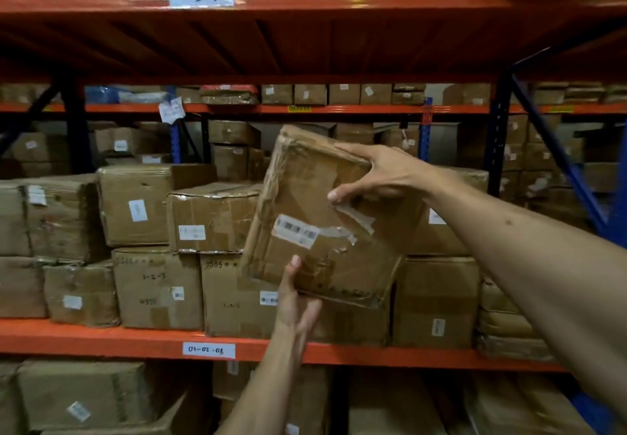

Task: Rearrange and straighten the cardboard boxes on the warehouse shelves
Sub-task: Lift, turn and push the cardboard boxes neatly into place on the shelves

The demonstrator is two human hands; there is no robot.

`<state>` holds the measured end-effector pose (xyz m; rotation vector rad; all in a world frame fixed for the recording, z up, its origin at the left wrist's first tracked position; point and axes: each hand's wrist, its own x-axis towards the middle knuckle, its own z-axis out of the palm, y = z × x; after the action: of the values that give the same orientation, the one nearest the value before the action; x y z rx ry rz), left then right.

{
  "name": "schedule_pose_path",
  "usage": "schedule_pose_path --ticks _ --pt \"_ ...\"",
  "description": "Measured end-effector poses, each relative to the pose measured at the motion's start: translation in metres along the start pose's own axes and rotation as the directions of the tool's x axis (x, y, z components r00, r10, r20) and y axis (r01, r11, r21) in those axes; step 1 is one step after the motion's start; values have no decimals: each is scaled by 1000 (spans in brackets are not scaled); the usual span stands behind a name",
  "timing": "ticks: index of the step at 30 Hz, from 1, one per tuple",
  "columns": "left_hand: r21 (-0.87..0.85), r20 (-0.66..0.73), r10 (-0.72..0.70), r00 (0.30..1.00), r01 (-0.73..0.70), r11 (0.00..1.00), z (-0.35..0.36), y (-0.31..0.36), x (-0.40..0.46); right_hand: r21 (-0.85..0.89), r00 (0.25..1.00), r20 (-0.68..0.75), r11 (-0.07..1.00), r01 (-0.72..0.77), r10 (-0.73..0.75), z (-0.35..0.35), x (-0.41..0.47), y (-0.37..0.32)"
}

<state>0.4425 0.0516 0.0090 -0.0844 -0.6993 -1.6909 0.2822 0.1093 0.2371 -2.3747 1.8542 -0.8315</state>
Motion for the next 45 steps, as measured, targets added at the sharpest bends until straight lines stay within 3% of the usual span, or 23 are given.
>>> schedule_pose_path --ticks 5,10,16,18,21,27,30,33,36,40,43,45 --pt "360 40 -6 999 -9 933 47 66 4 352 977 -210 935 35 42 -10 -36 13" --pt "579 16 20 1000 -25 815 98 110 12 622 911 -375 776 109 173 5 -53 29" --pt "855 147 43 988 -149 497 139 162 36 871 842 -367 464 161 396 33 -53 28" --pt "882 160 49 986 -165 442 145 172 42 917 822 -336 361 172 461 43 -51 24" --pt "906 152 52 987 -160 392 148 172 42 940 801 -292 312 139 523 60 -49 24" --pt "835 -102 70 992 48 549 65 121 31 918 838 -221 396 7 498 96 -51 59" --pt "863 -66 12 998 51 502 64 108 48 933 797 -187 358 -39 574 113 -54 80" --pt "863 -43 -2 999 38 503 66 101 62 895 817 -193 439 -81 544 104 -51 90" --pt "879 -69 79 995 23 477 47 93 61 725 868 -247 677 -129 431 80 -36 90" --pt "841 -104 56 993 57 538 18 86 45 400 932 -290 912 -90 219 42 -21 74" --pt "773 -137 13 990 99 626 -11 71 23 82 975 -218 996 -21 38 17 -15 65" --pt "707 -199 24 980 127 696 -30 60 13 -29 990 -138 999 -29 25 10 -8 68"
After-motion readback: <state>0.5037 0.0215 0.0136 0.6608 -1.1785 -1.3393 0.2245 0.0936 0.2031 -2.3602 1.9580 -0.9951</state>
